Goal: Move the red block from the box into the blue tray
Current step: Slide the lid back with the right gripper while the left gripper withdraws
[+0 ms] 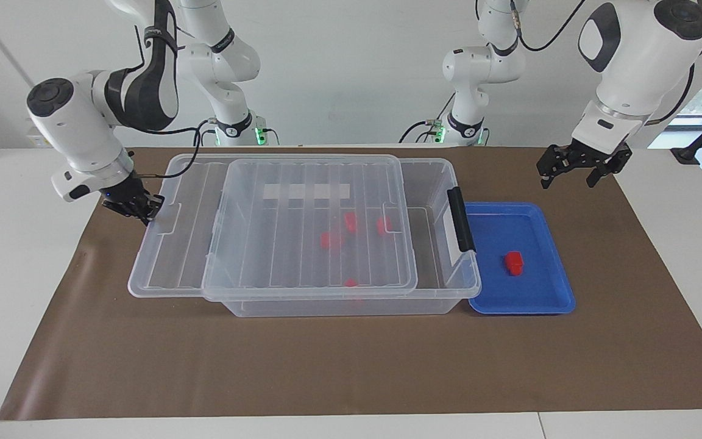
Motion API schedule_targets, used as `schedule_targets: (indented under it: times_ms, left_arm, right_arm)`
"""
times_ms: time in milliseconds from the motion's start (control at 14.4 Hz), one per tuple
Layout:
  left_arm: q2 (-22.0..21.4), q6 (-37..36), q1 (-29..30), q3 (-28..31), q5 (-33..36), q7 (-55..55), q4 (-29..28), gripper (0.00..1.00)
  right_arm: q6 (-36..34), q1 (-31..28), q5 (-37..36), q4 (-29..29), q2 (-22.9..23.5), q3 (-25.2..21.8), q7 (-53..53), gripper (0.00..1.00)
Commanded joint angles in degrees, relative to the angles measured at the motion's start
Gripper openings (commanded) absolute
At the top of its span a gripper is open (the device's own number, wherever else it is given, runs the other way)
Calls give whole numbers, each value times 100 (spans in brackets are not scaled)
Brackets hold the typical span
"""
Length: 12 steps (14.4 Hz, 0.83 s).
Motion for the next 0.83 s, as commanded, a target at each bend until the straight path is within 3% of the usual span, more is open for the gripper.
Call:
schedule_targets:
  times_ms: [0, 209, 765]
  left_arm:
    - [-311, -8, 32, -16, -128, 53, -465, 100]
    - [-374, 273, 76, 11, -435, 70, -607, 100]
    - [-373, 151, 234, 46, -436, 369, -441, 100]
  right_arm:
    - [80, 296, 61, -165, -137, 29, 476, 0]
    - [45, 498, 70, -165, -137, 29, 688, 0]
    - [54, 859, 61, -157, -145, 38, 1093, 0]
